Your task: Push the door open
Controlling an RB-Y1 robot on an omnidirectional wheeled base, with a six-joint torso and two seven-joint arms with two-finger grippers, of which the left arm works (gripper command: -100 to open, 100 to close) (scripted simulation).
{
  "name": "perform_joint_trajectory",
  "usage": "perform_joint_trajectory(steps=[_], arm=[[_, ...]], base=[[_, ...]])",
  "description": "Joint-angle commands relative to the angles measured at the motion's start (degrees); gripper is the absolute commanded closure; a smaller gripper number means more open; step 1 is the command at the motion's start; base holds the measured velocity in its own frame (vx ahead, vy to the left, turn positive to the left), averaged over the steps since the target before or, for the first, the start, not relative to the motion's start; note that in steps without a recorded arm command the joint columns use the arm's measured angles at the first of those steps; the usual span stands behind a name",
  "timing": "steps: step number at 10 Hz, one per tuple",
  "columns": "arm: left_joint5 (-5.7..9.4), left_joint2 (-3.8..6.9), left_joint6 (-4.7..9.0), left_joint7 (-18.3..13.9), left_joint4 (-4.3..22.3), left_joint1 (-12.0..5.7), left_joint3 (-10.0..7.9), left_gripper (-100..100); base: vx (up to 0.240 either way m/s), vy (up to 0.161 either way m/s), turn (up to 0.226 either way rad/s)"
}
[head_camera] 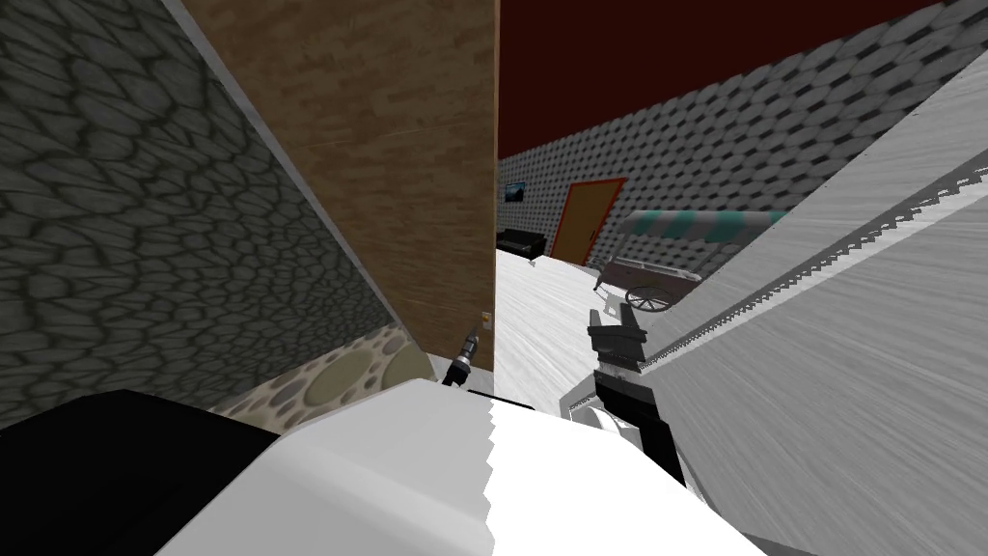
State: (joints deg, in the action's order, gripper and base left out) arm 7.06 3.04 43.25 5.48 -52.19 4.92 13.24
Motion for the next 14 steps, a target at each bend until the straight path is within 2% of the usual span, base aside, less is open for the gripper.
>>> perform_joint_trajectory(steps=[1,5,6,7,12,13,14], arm=[[-0.01,-0.27,0.47,0.3,0.3,-0.08,-0.16,-100],[-0.03,-2.06,1.48,0.8,1.2,-0.26,-0.5,-100],[-0.03,-1.68,1.41,0.7,1.1,-0.14,-0.44,-100],[-0.03,-1.68,1.41,0.7,1.1,-0.14,-0.44,100],[-0.03,-1.68,1.41,0.7,1.1,-0.14,-0.44,100],[1.26,-0.99,1.31,2.0,0.7,0.43,0.06,100],[1.9,-0.77,1.33,2.6,0.4,0.68,0.28,100]], base=[[0.242,-0.021,-0.019],[0.224,-0.016,-0.015],[0.066,-0.018,0.014],[-0.011,0.003,-0.01],[-0.011,0.003,-0.003],[0.109,-0.005,0.109],[0.202,-0.003,0.146]])
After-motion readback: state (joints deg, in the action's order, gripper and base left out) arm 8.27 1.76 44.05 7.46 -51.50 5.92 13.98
